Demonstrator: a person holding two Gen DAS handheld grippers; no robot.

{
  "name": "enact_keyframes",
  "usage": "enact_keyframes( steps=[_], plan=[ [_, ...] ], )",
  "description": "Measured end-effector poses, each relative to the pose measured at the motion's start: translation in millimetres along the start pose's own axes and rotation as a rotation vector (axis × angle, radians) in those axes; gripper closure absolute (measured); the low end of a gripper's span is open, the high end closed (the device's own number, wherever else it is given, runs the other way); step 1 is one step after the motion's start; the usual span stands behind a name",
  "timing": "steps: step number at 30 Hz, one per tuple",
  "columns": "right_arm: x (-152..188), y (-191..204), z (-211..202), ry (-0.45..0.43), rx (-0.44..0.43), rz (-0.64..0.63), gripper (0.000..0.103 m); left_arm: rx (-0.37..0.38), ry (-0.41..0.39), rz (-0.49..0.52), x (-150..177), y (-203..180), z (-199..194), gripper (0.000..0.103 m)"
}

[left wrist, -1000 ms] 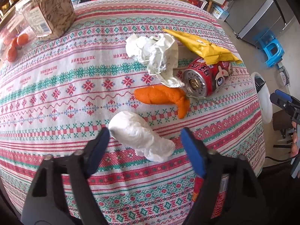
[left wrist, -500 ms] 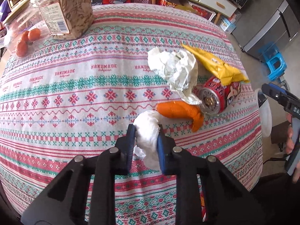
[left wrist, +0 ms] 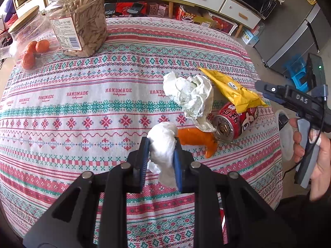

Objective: Collect trash
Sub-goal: 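Grasp the white tissue with the left tool while the right tool grasps the yellow snack bag, then lift the yellow snack bag with the right tool while the left tool holds the tissue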

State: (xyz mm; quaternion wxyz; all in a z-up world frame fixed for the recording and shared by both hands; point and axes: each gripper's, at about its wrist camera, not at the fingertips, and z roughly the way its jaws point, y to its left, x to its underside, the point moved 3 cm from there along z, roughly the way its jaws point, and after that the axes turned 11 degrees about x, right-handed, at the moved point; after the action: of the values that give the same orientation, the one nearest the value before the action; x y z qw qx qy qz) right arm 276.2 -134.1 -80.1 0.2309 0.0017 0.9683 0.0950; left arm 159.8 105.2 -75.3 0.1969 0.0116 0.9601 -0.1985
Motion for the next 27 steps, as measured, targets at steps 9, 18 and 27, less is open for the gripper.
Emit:
enact_keyframes(
  steps=[9, 18, 27],
  plan=[
    [5.8, -10.3, 16.3, 0.063, -0.044, 0.037, 0.058, -0.002, 0.000, -0.004, -4.4, -0.7, 0.9, 0.079],
    [5.0, -9.1, 4.1, 0.060, -0.077, 0.061, 0.064, 0.001, -0.004, -0.015, -4.3, -1.2, 1.9, 0.079],
    [4.4, -4.8, 6.8, 0.058, -0.060, 0.067, 0.032, 0.017, 0.002, -0.046, -3.5, 4.7, 3.1, 0.079]
  ],
)
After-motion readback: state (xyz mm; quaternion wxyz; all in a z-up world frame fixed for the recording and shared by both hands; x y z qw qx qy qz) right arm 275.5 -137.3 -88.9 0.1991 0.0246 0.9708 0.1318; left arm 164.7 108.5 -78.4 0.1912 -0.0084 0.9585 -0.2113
